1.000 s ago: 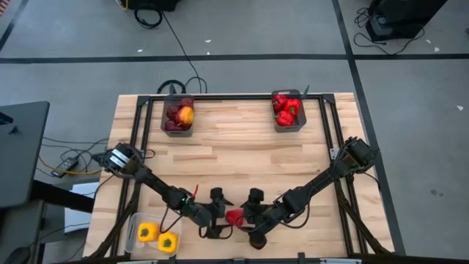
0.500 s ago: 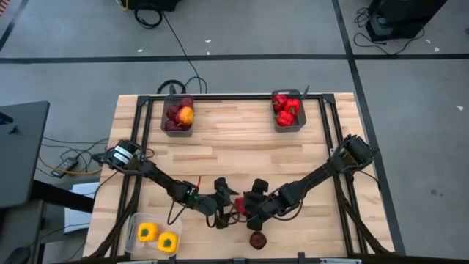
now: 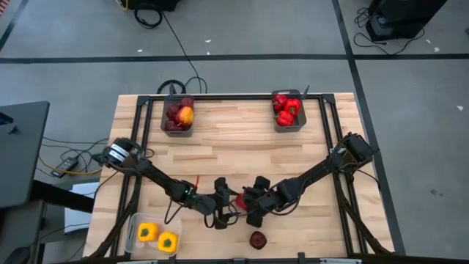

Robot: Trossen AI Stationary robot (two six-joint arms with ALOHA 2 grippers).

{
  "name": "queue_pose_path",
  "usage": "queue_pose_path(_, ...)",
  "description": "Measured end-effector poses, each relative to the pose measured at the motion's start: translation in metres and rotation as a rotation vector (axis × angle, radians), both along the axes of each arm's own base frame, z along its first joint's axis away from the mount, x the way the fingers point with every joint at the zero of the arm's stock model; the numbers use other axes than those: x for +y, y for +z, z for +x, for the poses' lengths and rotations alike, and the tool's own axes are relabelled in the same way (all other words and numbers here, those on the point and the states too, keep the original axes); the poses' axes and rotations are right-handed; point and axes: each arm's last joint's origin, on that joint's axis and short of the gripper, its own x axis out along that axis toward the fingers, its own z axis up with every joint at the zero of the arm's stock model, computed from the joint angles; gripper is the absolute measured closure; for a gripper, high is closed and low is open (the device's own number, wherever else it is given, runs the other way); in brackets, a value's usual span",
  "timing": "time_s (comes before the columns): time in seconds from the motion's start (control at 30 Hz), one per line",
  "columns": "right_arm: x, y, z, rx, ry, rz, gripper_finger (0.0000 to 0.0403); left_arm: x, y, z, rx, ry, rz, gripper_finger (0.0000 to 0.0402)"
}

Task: Sort produce into baskets
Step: Put the red bell pepper into the right black bin

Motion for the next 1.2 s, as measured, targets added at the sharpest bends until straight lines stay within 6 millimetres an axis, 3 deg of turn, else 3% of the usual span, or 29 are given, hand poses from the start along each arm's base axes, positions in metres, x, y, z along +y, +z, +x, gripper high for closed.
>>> queue_pose_path(0.13,-0.011,0.019,-0.005,-0.008,-0.027,-0.02,0.0137,0.004,0.015,-0.007,0.004,0.002,0.001,0.0051)
queue_pose_path(0.33,-0.044,0.069,-0.031,-0.003,-0.141,-0.182,0.0127,0.025,0.028,-0.036,0.0,0.057,0.017,0.0051)
queue_pose_path(0.5,-0.087,0.108,-0.054,-0.001,-0.241,-0.273,0.0132,0.047,0.025,-0.066,-0.025,0.101,-0.01,0.0051)
queue_pose_path(0.67,-0.145,0.133,-0.071,0.021,-0.379,-0.317,0.013,0.062,0.02,-0.086,-0.065,0.133,-0.043,0.0051)
queue_pose_path(0.93,-0.246,0.147,-0.112,0.195,-0.658,-0.369,0.013,0.076,0.01,-0.091,-0.024,0.176,-0.01,0.0051)
queue_pose_path(1.07,-0.284,0.145,-0.126,0.218,-0.713,-0.281,0.013,0.081,0.01,-0.09,-0.007,0.161,0.019,0.0051)
queue_pose_path(1.2,-0.311,0.13,-0.136,0.258,-0.76,-0.199,0.013,0.084,0.01,-0.087,-0.005,0.106,-0.02,0.0051)
